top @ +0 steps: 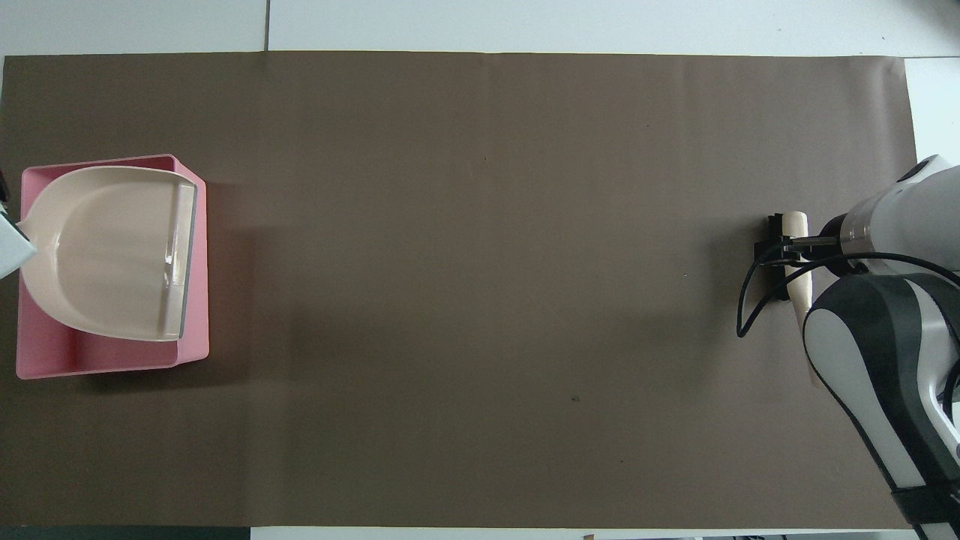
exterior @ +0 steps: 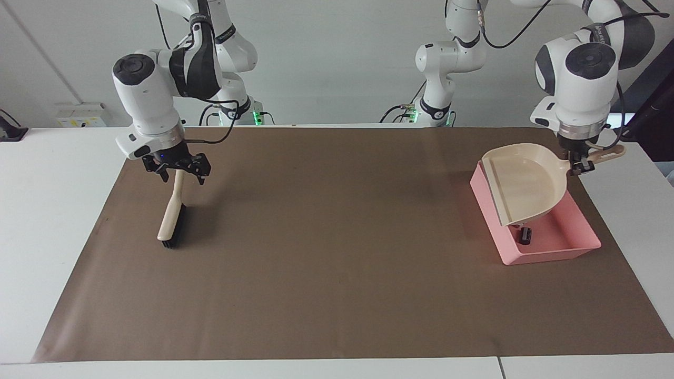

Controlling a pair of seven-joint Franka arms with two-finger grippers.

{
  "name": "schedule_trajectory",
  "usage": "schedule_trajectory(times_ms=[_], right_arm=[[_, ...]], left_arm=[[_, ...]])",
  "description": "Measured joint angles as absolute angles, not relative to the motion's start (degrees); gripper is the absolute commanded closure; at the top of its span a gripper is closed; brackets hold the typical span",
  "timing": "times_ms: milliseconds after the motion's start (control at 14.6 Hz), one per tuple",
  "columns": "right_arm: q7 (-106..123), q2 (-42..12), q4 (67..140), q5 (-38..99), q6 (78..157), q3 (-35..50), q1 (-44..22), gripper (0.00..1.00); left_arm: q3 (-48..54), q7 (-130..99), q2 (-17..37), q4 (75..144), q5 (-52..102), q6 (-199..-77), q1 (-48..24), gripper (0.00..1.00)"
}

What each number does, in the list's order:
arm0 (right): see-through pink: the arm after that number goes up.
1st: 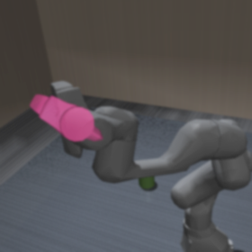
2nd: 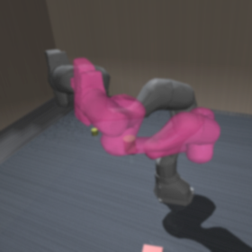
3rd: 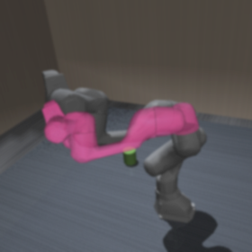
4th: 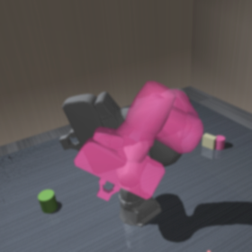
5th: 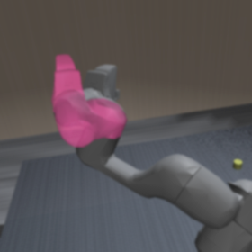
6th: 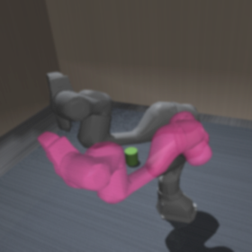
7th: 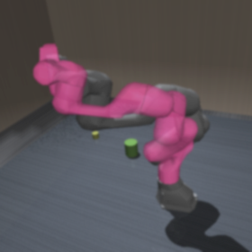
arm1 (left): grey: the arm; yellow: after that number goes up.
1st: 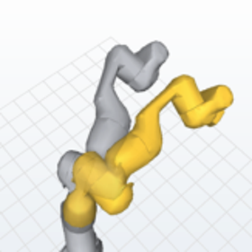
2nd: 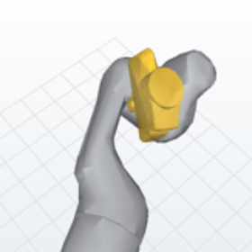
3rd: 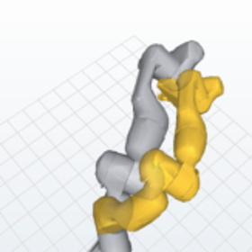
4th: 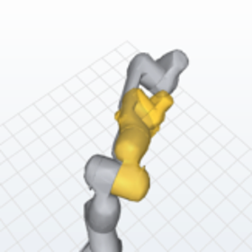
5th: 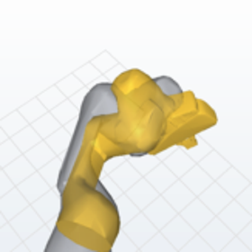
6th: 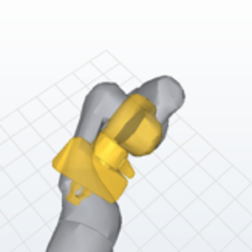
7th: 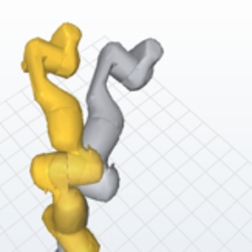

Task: Clean e-waste and dump in bin
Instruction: 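Tip the dustpan over the pink bin with the left gripper, then lower the dustpan beside the bin with the left gripper while the right gripper withdraws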

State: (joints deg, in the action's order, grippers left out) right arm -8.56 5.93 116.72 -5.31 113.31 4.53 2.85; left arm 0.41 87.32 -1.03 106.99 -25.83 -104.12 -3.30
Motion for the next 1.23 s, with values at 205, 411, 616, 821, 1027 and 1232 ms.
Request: schedule_trajectory(times_ms=[205,411,616,821,1027,1232], right_arm=[[-10.3,6.1,107.3,-5.1,103.9,4.3,3.0,0.0],[-11.1,6.2,96.5,-3.3,91.3,1.6,3.1,0.0],[-10.9,5.7,90.6,-3.1,85.3,-3.4,0.5,0.0],[-10.9,4.6,90.6,-3.1,84.7,-3.8,-0.5,0.0],[-10.9,4.4,90.9,-3.0,84.2,-3.7,-0.6,0.0],[-10.9,5.1,92.7,-3.0,84.0,-3.7,-0.6,0.0]], left_arm=[[0.6,82.2,-0.9,112.6,-20.9,-109.2,-8.6,1.0],[0.7,76.6,-0.8,118.4,-17.7,-114.2,-14.0,1.0],[0.7,74.5,0.8,120.5,-14.0,-116.6,-16.6,1.0],[0.7,74.1,3.4,120.7,-12.6,-118.9,-17.4,1.0],[0.7,71.5,4.8,123.7,-12.0,-125.3,-18.7,1.0],[0.6,70.5,5.0,125.1,-12.0,-127.4,-19.1,0.98]])
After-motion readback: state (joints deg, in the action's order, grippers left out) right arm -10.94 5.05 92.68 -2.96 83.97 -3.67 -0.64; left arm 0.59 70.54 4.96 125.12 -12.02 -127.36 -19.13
